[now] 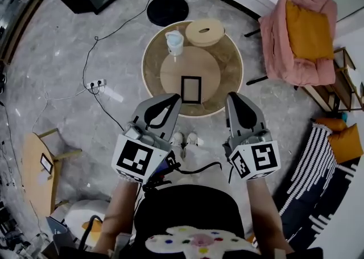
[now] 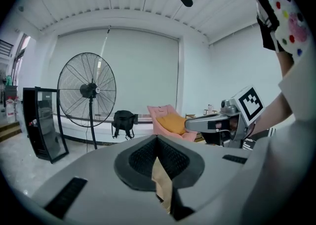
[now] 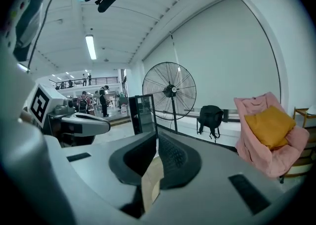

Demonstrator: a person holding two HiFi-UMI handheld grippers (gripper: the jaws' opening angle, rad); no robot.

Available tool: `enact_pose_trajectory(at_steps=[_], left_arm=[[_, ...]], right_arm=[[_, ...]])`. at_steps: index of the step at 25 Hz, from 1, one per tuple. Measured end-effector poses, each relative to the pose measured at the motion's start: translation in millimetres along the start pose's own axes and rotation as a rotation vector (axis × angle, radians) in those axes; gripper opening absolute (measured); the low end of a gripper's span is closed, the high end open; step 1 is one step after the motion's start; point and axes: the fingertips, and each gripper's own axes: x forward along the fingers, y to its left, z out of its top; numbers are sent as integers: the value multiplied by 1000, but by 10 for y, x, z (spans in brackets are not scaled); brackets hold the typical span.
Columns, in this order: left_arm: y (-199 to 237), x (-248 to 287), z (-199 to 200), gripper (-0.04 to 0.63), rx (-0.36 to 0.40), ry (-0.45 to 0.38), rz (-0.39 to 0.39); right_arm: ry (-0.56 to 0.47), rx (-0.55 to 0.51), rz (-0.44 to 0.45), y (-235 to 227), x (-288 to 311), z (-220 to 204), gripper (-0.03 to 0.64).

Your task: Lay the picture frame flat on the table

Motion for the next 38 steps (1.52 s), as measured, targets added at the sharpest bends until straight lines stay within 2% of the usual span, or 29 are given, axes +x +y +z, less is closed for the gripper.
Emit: enact_pose_trajectory(at_steps=[5,10,20,31,38], left_arm=[[-58,-82,143,15,-7,-25,-3],[-100,-154,261,15,28,-40,-26],[-69,-243,421,15,42,-61,-10],[-21,-328,482,15,30,-75,9],[-64,-324,502,15,29,-78,9]], right_arm=[[-22,-76,29,81,-96,186,41],[-60,-45,39,130,-173,334,40],[-81,-125,61,257,-207,497,40],[-85,-119,93,395,-162,528,41],[-93,-115,76,370,-174,539,40]])
